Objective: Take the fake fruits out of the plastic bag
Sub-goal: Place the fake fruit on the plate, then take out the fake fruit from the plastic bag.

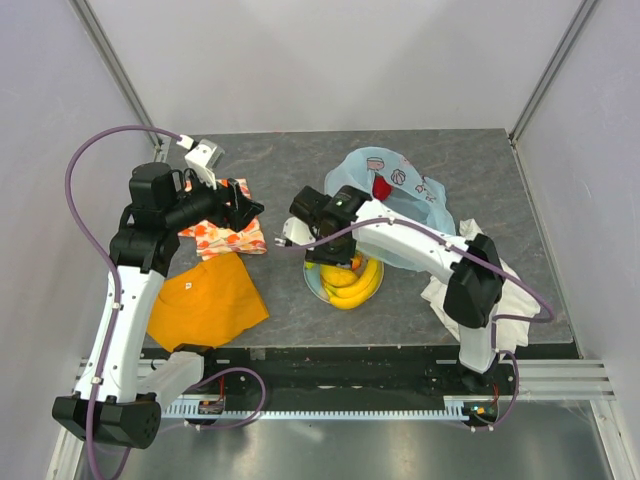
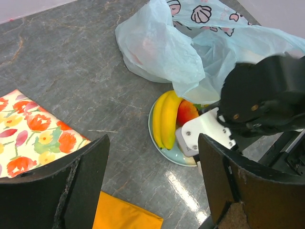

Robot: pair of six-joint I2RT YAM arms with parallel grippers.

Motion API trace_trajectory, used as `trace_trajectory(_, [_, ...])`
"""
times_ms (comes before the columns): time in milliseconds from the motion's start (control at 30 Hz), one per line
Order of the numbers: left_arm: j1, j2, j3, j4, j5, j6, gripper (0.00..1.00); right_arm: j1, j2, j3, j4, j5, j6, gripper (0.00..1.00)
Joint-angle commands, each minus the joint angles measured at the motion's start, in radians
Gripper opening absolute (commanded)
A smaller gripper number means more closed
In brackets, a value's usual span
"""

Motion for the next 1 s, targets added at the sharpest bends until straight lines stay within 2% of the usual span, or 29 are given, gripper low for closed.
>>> trace_trajectory(0, [0.009, -0.001, 0.016, 0.04, 0.028, -0.03, 0.82, -0.018, -0.105, 0.146, -0.107, 0.0, -0.011, 0.51])
trace_trajectory(133, [0.009, 0.015, 0.047, 0.049, 0.007, -0.03, 0.82, -0.119, -0.179, 0.183, -0.097, -0.052, -0.031, 0.51])
trace_trajectory(267, [0.006, 0.052, 0.062, 0.064, 0.063, -0.018, 0.82, -0.268, -0.231, 0.122, -0.086, -0.033, -0.003, 0.5])
trace_trajectory(367, [0.002, 0.095, 0.075, 0.072, 0.097, -0.03, 0.82, -0.361, -0.204, 0.053, -0.063, -0.014, 0.012, 0.49])
trace_trajectory(433, [-0.002, 0.12, 0.096, 0.075, 0.109, -0.049, 0.82, -0.427, -0.179, 0.021, 0.028, -0.022, 0.017, 0.49])
trace_trajectory(500, [-0.008, 0.158, 0.124, 0.078, 0.128, -0.058, 0.81, -0.475, -0.107, 0.027, 0.084, -0.03, 0.017, 0.48])
trace_trajectory(633, [-0.023, 0.203, 0.147, 0.075, 0.146, -0.027, 0.81, -0.529, 0.136, 0.242, 0.155, -0.077, 0.041, 0.47])
trace_trajectory(767, [-0.031, 0.245, 0.159, 0.055, 0.143, -0.012, 0.81, -0.555, 0.304, 0.416, 0.159, -0.092, 0.068, 0.48])
trace_trajectory(967, [-0.034, 0.328, 0.207, 0.014, 0.136, 0.052, 0.8, -0.576, 0.437, 0.521, 0.25, -0.059, 0.126, 0.69])
